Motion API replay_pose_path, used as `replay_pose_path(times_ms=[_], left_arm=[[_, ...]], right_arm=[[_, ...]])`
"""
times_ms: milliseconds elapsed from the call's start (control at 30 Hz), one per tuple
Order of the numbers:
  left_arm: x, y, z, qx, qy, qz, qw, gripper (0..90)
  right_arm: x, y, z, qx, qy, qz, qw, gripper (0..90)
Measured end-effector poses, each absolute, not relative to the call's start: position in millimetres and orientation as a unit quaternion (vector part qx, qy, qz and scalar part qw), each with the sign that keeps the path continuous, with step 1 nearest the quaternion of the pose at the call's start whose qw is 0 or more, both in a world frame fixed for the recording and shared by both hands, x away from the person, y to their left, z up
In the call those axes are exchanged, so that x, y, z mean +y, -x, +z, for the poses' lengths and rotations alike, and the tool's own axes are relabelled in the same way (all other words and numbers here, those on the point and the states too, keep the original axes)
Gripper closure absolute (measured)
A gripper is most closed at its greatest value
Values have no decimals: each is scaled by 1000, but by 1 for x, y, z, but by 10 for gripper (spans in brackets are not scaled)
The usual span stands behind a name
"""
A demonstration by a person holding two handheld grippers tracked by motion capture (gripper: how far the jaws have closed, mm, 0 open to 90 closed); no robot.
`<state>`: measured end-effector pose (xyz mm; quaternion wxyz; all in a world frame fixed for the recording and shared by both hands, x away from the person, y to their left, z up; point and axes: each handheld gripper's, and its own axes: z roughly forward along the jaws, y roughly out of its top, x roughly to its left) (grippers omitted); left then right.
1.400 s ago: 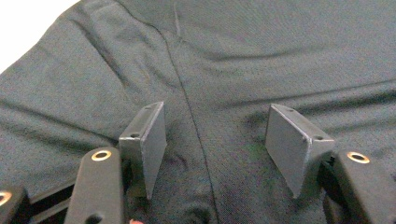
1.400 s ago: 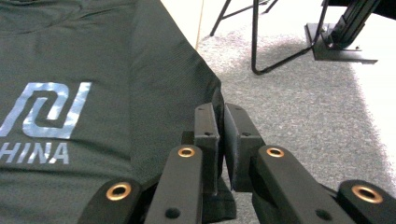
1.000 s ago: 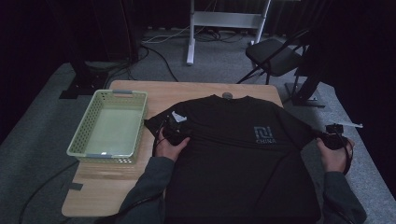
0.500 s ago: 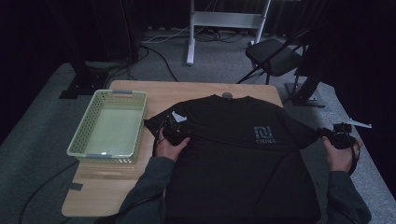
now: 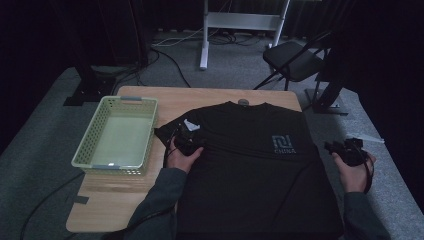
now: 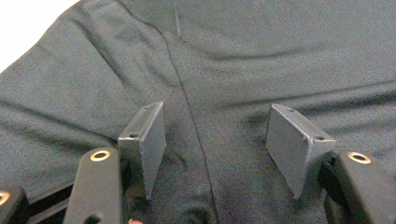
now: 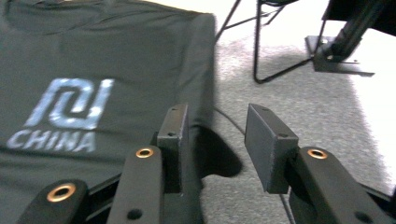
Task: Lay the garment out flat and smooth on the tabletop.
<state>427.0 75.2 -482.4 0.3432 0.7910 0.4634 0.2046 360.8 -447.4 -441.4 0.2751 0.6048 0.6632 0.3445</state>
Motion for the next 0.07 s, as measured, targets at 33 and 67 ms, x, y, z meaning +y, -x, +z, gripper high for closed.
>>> replay_pose_path(times_ms=[33,67], left_arm=[[75,-427,-482,463,-791,205,343,391],[75,-427,-482,463,-791,204,343,391]], right_arm=[[-444,-360,-442,666,-602,347,272,587],[-441,-359,-442,668,-599,350,270,584]])
